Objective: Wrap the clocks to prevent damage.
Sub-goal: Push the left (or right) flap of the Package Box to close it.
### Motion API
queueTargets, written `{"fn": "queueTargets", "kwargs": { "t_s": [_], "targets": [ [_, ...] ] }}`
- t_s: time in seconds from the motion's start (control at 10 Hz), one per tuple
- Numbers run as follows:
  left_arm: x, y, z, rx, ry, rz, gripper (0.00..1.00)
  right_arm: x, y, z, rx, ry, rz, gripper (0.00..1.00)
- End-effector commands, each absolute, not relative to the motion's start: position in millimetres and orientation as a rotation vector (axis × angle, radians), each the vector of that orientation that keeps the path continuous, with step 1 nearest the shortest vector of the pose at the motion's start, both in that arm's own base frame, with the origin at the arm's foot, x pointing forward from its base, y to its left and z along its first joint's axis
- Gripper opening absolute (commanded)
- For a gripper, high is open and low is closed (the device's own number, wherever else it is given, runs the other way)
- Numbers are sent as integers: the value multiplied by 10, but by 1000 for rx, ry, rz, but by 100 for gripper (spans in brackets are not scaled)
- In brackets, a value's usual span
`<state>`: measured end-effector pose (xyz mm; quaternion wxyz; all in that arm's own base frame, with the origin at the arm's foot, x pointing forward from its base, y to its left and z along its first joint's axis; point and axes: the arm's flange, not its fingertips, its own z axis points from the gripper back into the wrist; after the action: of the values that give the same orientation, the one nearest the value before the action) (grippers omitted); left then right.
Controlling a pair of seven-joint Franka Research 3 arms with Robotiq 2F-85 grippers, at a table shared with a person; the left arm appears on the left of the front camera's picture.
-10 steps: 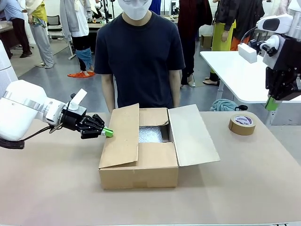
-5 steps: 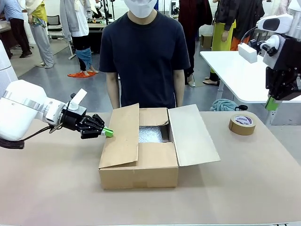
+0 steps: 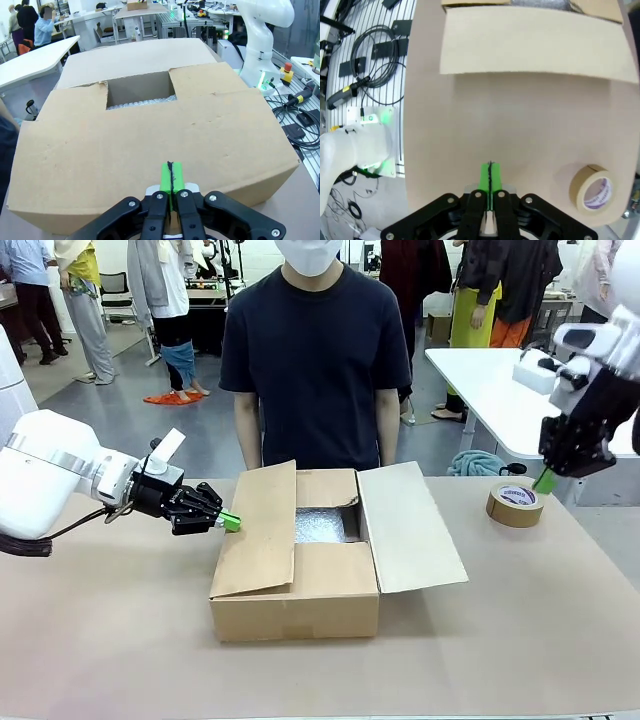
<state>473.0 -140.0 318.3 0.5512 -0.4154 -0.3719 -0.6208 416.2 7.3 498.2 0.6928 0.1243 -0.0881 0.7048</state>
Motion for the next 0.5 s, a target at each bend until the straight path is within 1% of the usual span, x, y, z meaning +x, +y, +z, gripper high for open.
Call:
{"fn": "queueTargets", "kwargs": {
  "t_s": [0.0, 0.1, 0.2, 0.3, 0.4],
  "targets": [
    [4725, -1432, 3159, -986, -876, -1471, 0, 4315, 177, 4692, 320, -185, 1539, 1],
    [4725, -1432, 3159, -986, -876, -1471, 0, 4316, 206, 4561, 337, -183, 1550, 1],
    [4725, -1432, 3159, -986, -876, -1471, 0, 4315, 215, 4551, 369, -173, 1548, 1],
    [4725, -1432, 3159, -986, -876, -1471, 0, 4335, 106, 4576, 332, -160, 1528, 1],
    [4725, -1432, 3159, -986, -876, -1471, 0, 4335, 106, 4576, 332, -160, 1528, 1]
  ]
}}
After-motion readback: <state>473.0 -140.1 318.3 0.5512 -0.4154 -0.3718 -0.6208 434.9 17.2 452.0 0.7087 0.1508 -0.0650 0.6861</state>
